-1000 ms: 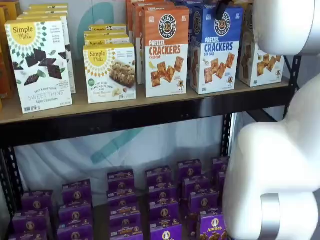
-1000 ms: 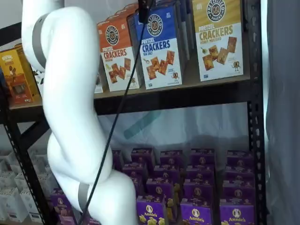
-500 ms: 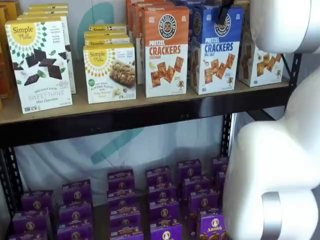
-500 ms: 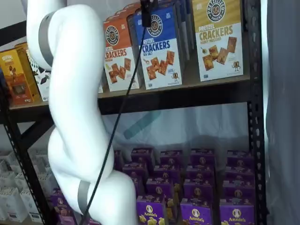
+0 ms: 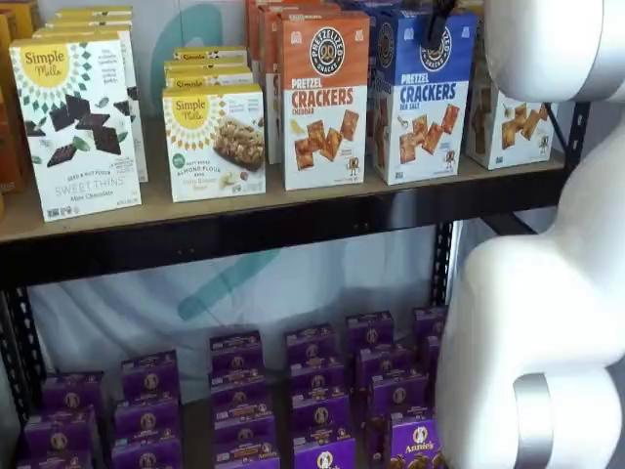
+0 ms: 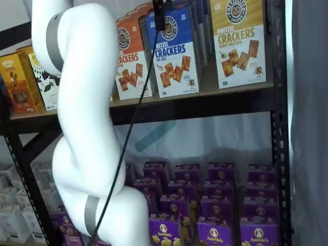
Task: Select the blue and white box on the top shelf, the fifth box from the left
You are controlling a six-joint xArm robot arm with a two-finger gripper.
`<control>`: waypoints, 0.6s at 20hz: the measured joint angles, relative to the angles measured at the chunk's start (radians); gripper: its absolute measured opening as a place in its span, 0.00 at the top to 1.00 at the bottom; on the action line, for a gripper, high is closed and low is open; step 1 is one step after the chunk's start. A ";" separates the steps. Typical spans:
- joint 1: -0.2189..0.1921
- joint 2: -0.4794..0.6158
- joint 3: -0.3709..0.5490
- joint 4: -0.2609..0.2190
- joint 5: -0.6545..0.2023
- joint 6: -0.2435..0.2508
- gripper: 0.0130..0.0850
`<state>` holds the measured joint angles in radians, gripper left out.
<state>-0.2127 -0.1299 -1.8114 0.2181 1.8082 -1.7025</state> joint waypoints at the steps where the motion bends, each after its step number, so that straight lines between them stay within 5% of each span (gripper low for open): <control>1: 0.002 0.000 0.000 -0.004 -0.001 0.001 0.00; 7: 0.004 0.009 -0.013 -0.014 0.011 0.000 0.00; 12: 0.005 0.012 -0.011 -0.017 0.012 -0.001 0.22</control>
<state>-0.2078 -0.1183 -1.8227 0.2015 1.8205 -1.7035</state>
